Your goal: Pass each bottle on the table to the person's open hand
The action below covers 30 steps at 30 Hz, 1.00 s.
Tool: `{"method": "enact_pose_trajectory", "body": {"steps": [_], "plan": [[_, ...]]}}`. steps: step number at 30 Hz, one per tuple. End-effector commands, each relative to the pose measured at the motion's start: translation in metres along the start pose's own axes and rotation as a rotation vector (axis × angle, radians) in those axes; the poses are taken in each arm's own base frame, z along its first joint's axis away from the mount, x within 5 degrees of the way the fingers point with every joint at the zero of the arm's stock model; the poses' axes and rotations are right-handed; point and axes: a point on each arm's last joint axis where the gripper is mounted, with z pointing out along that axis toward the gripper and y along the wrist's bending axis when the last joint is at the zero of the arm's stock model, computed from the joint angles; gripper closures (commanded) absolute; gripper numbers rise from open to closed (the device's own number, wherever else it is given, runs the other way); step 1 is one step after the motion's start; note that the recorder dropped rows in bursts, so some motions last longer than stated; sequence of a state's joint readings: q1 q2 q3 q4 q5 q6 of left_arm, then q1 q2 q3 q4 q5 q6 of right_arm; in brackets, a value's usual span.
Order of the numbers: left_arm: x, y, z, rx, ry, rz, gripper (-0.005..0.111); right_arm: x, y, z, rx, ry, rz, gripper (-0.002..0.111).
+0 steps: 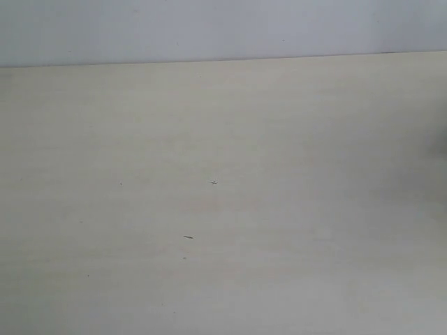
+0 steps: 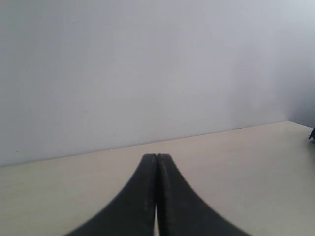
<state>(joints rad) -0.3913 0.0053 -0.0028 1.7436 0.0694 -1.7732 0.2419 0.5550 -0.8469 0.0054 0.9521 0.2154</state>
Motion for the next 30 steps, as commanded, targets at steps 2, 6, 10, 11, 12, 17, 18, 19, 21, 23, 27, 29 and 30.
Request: {"method": "enact_pose_trajectory", "body": {"steps": [2, 6, 10, 11, 12, 17, 18, 19, 21, 23, 27, 29, 30], "plan": [[0.001, 0.0, 0.0, -0.006, -0.003, -0.006, 0.106, 0.0, -0.001, -0.001, 0.007, -0.01, 0.002, 0.108], [0.001, 0.0, 0.0, -0.006, -0.003, -0.006, 0.106, 0.0, -0.001, -0.001, 0.007, -0.01, 0.002, 0.108], [0.001, 0.0, 0.0, -0.006, -0.003, -0.006, 0.106, 0.0, -0.001, -0.001, 0.007, -0.01, -0.006, 0.108], [0.001, 0.0, 0.0, -0.006, -0.003, -0.006, 0.106, 0.0, -0.002, -0.001, 0.024, -0.014, -0.054, 0.108], [0.001, 0.0, 0.0, -0.006, -0.003, -0.006, 0.106, 0.0, -0.004, -0.003, 0.042, -0.026, -0.083, 0.108], [0.001, 0.0, 0.0, -0.006, -0.003, -0.006, 0.106, 0.021, -0.008, -0.036, -0.004, -0.277, -0.097, 0.108], [0.001, 0.0, 0.0, -0.006, -0.003, -0.006, 0.106, 0.031, -0.011, -0.036, 0.003, -0.384, -0.119, 0.108], [0.001, 0.0, 0.0, -0.004, -0.003, -0.006, 0.106, 0.04, -0.016, -0.035, 0.032, -0.445, -0.144, 0.108], [0.001, 0.0, 0.0, -0.006, -0.003, -0.006, 0.106, 0.061, -0.023, -0.023, 0.084, -0.515, -0.182, 0.108], [0.001, 0.0, 0.0, -0.006, -0.003, -0.006, 0.106, 0.078, -0.028, -0.009, 0.119, -0.551, -0.21, 0.108], [0.001, 0.0, 0.0, -0.006, -0.003, -0.006, 0.106, 0.098, -0.034, 0.014, 0.15, -0.594, -0.25, 0.108], [0.001, 0.0, 0.0, -0.006, -0.003, -0.006, 0.106, 0.104, -0.035, 0.02, 0.154, -0.641, -0.262, 0.108], [0.001, 0.0, 0.0, -0.006, -0.003, -0.006, 0.106, 0.105, -0.034, 0.022, 0.144, -0.671, -0.256, 0.108]]}}
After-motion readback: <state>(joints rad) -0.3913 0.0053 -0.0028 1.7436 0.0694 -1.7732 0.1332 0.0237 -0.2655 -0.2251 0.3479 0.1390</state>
